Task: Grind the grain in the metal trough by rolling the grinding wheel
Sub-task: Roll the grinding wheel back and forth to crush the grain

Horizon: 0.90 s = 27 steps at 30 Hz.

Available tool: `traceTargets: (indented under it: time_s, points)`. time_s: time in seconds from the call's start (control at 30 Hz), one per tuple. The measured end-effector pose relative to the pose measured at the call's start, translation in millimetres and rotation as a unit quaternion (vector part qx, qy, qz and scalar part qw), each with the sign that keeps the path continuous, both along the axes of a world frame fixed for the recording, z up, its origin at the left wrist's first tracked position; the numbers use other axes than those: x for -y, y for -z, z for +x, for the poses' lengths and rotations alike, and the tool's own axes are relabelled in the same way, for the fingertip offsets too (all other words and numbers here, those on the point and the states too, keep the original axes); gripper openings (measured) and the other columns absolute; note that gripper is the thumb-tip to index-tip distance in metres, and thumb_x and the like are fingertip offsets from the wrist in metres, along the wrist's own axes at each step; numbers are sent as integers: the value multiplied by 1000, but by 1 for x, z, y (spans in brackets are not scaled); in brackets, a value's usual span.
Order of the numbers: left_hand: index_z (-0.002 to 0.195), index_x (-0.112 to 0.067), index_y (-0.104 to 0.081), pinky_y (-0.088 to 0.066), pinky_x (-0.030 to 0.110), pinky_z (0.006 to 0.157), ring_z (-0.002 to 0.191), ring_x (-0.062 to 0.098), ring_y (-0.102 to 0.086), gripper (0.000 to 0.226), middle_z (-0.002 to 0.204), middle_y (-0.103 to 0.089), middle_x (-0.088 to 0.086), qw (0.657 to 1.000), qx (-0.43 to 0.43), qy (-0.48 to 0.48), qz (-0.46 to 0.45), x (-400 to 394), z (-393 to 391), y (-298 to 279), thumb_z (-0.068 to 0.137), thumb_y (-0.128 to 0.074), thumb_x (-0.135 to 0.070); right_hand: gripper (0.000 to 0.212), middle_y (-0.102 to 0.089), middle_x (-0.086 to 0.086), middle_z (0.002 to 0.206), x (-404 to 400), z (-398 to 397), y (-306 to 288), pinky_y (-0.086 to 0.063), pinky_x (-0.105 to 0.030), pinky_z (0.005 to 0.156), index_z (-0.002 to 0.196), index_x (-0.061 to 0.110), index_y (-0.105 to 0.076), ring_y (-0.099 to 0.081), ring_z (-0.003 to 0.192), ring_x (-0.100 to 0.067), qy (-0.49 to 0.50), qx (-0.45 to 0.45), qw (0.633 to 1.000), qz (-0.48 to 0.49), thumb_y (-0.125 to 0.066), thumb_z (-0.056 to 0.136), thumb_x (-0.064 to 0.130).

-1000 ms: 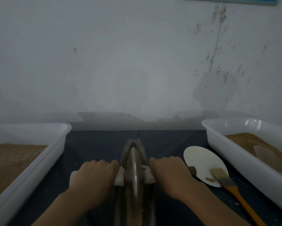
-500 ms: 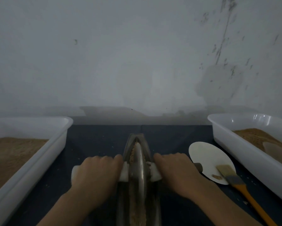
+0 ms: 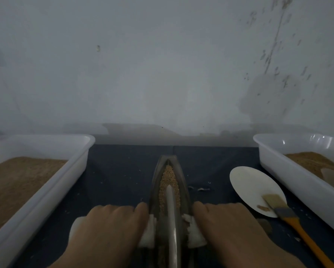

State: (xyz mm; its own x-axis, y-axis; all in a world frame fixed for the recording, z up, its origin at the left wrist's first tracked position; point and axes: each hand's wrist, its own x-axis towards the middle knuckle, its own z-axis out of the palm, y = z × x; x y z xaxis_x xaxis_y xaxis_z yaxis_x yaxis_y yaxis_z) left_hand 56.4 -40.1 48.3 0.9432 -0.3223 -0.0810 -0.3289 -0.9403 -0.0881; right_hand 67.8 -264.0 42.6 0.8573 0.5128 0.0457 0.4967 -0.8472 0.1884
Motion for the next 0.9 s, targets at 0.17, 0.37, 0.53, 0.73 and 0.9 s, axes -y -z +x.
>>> traceTargets:
  time_s: [0.17,0.37,0.53,0.73,0.9]
  points:
    - [83,-36,-16,-31,30,63,71,11,-45,41,83,-42,-13,993,117,24,16,4,21,8,83,-56,-43,28,-63,3,98,5,21,3,-32,-29,54,98,25,-42,-61,81,-19,-6,38,998,49,-64,81,29]
    - [82,-34,-23,-29,27,56,59,9,-40,39,71,-40,-11,978,208,-4,-23,0,57,22,80,-62,-40,24,-63,3,91,-1,65,9,-36,-30,60,94,23,-41,-60,74,-19,10,120,992,39,-62,83,21]
    - [82,-33,-22,-27,29,57,60,11,-36,40,70,-34,-10,979,200,10,-26,1,41,18,81,-61,-35,26,-63,4,95,2,43,5,-39,-30,63,100,24,-42,-61,77,-17,3,108,993,44,-63,85,27]
    - [75,-38,-7,-23,29,53,58,7,-32,60,67,-30,-13,988,154,29,-12,-7,-4,19,73,-67,-44,61,-52,4,51,12,-9,5,-1,-22,44,72,23,-46,-47,36,-15,-48,139,989,29,-88,28,25]
    - [80,-37,-13,-24,28,55,57,8,-32,51,68,-31,-11,981,195,20,-6,-2,15,20,77,-64,-42,32,-63,5,83,7,16,13,-28,-30,54,94,26,-45,-59,67,-17,-5,123,992,24,-70,74,31]
